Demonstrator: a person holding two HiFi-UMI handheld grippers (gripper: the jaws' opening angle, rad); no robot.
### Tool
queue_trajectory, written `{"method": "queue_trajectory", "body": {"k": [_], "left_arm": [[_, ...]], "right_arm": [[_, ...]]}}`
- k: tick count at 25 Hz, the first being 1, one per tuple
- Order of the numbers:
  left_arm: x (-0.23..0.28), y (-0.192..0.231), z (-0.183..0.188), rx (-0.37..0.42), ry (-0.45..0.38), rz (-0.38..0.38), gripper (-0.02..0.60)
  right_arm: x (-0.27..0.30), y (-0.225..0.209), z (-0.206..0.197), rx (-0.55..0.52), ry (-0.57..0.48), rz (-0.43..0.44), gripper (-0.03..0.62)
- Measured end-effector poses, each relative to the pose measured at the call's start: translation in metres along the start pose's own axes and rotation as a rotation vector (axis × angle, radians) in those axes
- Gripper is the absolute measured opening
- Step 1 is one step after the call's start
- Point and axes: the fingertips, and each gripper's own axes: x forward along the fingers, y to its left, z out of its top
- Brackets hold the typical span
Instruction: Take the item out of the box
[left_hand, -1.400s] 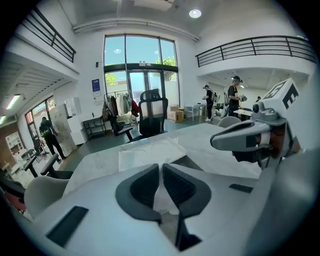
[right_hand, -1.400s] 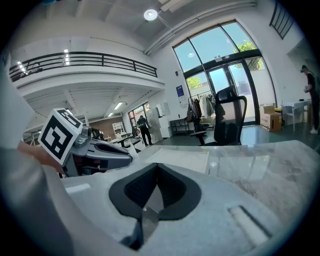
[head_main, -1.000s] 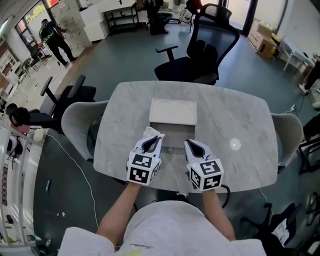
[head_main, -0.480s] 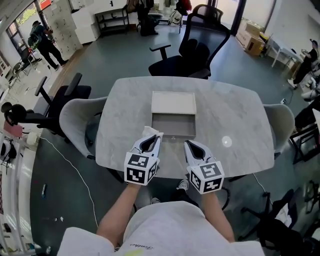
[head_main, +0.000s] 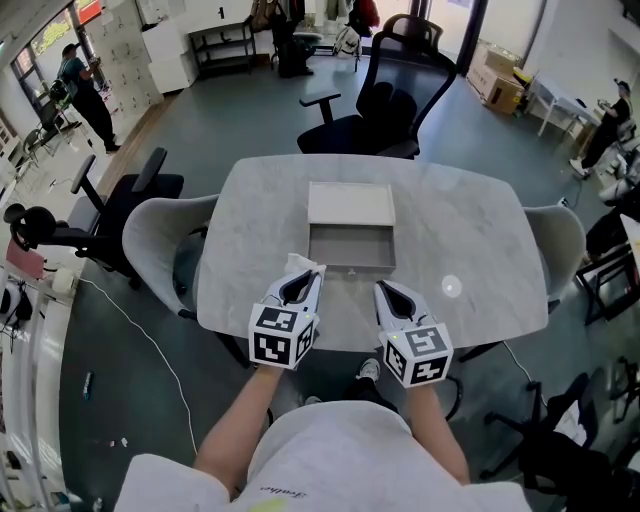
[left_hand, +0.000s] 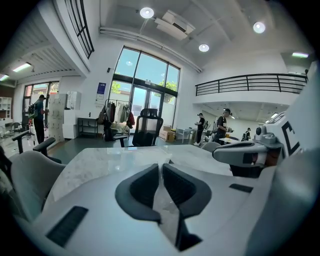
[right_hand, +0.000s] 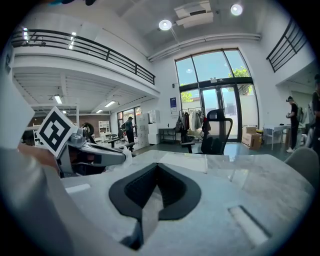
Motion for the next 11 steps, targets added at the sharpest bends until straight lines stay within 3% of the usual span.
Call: {"method": "queue_trajectory", "body": {"k": [11], "left_arm": [[0.0004,0.0047,-0.0045,-0.006,0.01,0.002,0.032]], "right_arm": [[0.0041,0.0036,0.0001,-0.005,0.004,0.003,0.003]]}}
